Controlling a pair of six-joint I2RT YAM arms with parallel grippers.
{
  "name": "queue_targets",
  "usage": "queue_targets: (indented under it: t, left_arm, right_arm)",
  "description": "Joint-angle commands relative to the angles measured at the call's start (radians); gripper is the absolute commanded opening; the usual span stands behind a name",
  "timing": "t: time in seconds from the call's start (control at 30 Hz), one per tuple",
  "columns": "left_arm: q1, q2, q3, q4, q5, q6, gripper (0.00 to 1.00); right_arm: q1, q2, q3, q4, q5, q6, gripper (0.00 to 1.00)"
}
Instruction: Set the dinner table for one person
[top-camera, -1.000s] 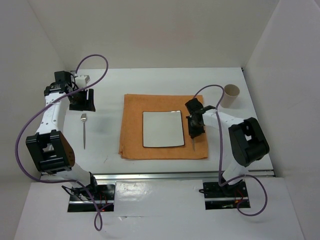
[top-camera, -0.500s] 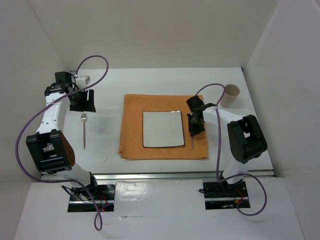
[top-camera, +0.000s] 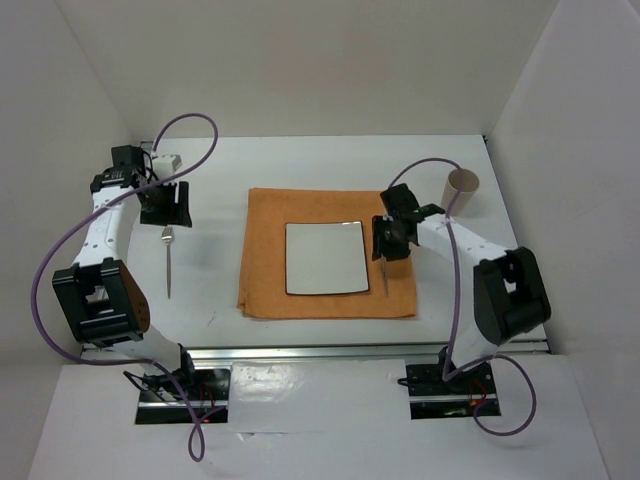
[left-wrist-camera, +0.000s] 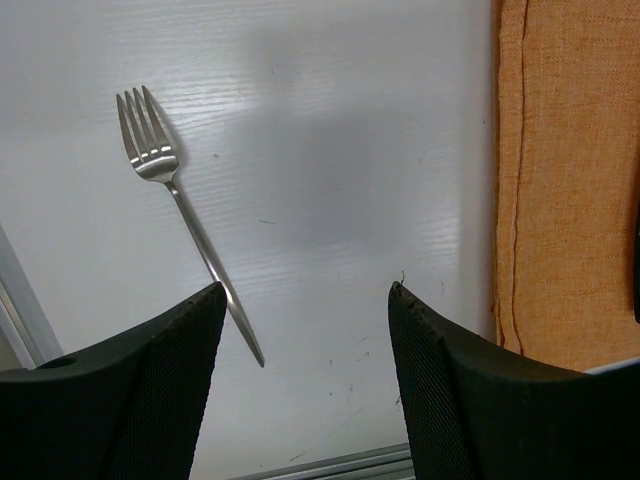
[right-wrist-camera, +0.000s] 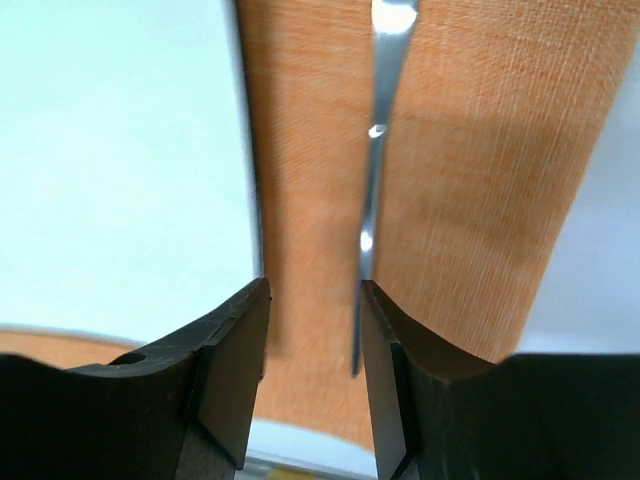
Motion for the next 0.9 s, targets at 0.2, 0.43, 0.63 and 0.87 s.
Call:
queue_targets:
  t: [0.2, 0.43, 0.63, 0.87]
  left_arm:
    - [0.006, 0.003, -0.027, 0.003, 0.014, 0.014, 0.72]
    - [0.006, -0.037, -0.040, -0.008, 0.003, 0.014, 0.72]
    - [0.006, -0.084, -0.090, -0.017, -0.006, 0.023, 0.72]
    - [0.006, -0.112, -0.122, -0.017, -0.026, 0.023, 0.72]
  right_arm:
    - [-0.006, -0.241, -0.194, 0.160, -0.289, 0.051, 0.47]
    - [-0.006, -0.254, -0.299, 0.260, -0.350, 0.091, 0.39]
    - [-0.006, -0.243, -0.357, 0.321, -0.380, 0.124, 0.38]
    - [-0.006, -0.212, -0.377, 0.375, -0.396, 0.134, 0.38]
